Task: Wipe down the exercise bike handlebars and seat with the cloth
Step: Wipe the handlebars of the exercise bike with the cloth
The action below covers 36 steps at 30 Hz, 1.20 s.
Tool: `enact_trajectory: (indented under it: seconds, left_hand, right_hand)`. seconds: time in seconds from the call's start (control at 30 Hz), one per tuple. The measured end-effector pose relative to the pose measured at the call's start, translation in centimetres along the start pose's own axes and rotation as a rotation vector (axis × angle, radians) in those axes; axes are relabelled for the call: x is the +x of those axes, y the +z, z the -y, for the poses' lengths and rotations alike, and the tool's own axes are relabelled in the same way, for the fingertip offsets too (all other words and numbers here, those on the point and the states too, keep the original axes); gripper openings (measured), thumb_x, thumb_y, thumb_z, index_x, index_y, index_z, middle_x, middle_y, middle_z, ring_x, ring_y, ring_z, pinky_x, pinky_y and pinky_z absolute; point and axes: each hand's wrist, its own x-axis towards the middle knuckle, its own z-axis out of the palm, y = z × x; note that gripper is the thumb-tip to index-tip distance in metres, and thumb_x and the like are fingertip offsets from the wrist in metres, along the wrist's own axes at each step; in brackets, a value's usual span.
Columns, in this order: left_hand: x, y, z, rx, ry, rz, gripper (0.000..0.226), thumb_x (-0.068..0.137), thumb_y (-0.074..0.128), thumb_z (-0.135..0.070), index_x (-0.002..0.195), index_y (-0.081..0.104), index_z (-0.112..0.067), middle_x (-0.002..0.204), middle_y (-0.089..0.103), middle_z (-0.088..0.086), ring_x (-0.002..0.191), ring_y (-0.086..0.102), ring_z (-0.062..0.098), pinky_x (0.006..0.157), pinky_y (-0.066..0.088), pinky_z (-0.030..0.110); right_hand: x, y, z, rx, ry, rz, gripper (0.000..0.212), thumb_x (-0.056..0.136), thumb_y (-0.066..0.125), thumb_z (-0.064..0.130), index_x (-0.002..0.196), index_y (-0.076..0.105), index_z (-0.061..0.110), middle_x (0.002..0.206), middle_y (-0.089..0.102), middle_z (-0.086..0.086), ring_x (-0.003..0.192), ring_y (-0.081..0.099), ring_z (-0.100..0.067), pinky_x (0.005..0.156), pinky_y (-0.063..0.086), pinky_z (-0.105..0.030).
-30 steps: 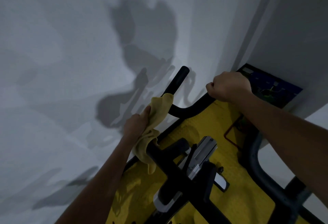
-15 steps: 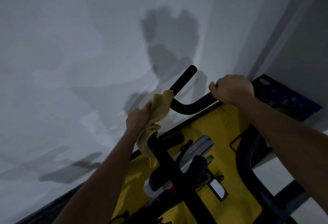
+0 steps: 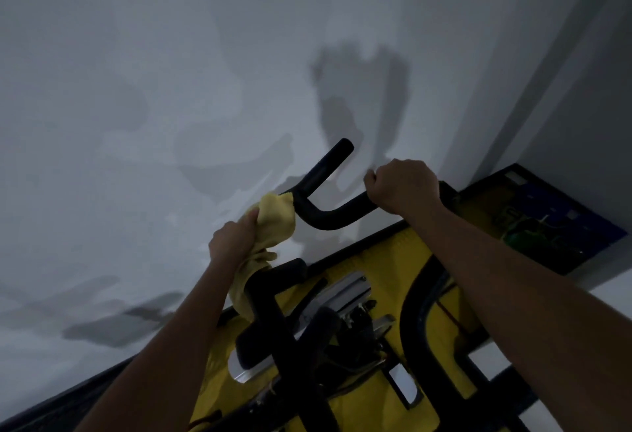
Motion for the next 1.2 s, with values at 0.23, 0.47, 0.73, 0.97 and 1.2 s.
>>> enact_trajectory:
  seconds: [0.23, 0.47, 0.73, 0.97, 1.2]
  left_hand:
    - [-0.6, -0.1, -0.3, -0.013, -0.017, 0.006, 0.087, 0.093, 0.029, -0.076, 0.128, 0.060, -0.002, 0.117, 0.065, 0.017, 0.108, 0.059, 0.036, 0.081, 0.036, 0.039]
    - [-3.1, -0.6, -0.6, -0.094, -0.092, 0.022, 0.077, 0.098, 0.033, -0.066, 0.131, 0.056, 0.000, 0.118, 0.064, 0.018, 0.112, 0.059, 0.037, 0.083, 0.039, 0.038]
    - [-7.5, -1.0, -0.2, -0.227, -0.136, 0.061, 0.058, 0.105, 0.032, -0.049, 0.127, 0.058, -0.002, 0.114, 0.063, 0.017, 0.107, 0.061, 0.036, 0.100, 0.049, 0.047]
    - [-9.7, -0.8, 0.3, -0.376, -0.224, 0.075, 0.052, 0.104, 0.041, -0.041, 0.131, 0.060, -0.001, 0.124, 0.063, 0.021, 0.113, 0.061, 0.037, 0.102, 0.048, 0.047]
    - [-5.6, -1.0, -2.0, -0.009, -0.154, -0.052, 0.039, 0.103, 0.040, -0.039, 0.105, 0.060, -0.006, 0.092, 0.060, 0.009, 0.083, 0.055, 0.027, 0.075, 0.043, 0.035]
  right_hand:
    - [0.4, 0.0, -0.4, 0.009, -0.031, 0.052, 0.070, 0.104, 0.020, 0.057, 0.059, 0.051, 0.013, 0.056, 0.052, -0.003, 0.051, 0.046, -0.018, 0.062, 0.035, -0.032]
    - [1.3, -0.6, -0.9, -0.037, -0.170, 0.268, 0.086, 0.096, 0.009, 0.074, 0.071, 0.064, 0.012, 0.069, 0.064, -0.003, 0.066, 0.061, -0.019, 0.072, 0.047, -0.034]
    - [2.9, 0.5, 0.6, -0.030, -0.516, 0.357, 0.082, 0.094, 0.009, 0.076, 0.065, 0.059, 0.018, 0.065, 0.059, -0.001, 0.060, 0.054, -0.014, 0.066, 0.039, -0.032]
    - [3.2, 0.4, 0.9, -0.059, -0.662, 0.393, 0.080, 0.090, 0.008, 0.080, 0.068, 0.059, 0.022, 0.072, 0.061, -0.001, 0.066, 0.057, -0.015, 0.067, 0.045, -0.034]
    - [3.7, 1.6, 1.0, -0.040, -0.672, 0.355, 0.085, 0.089, 0.008, 0.081, 0.072, 0.065, 0.020, 0.072, 0.061, -0.001, 0.065, 0.057, -0.015, 0.064, 0.044, -0.033]
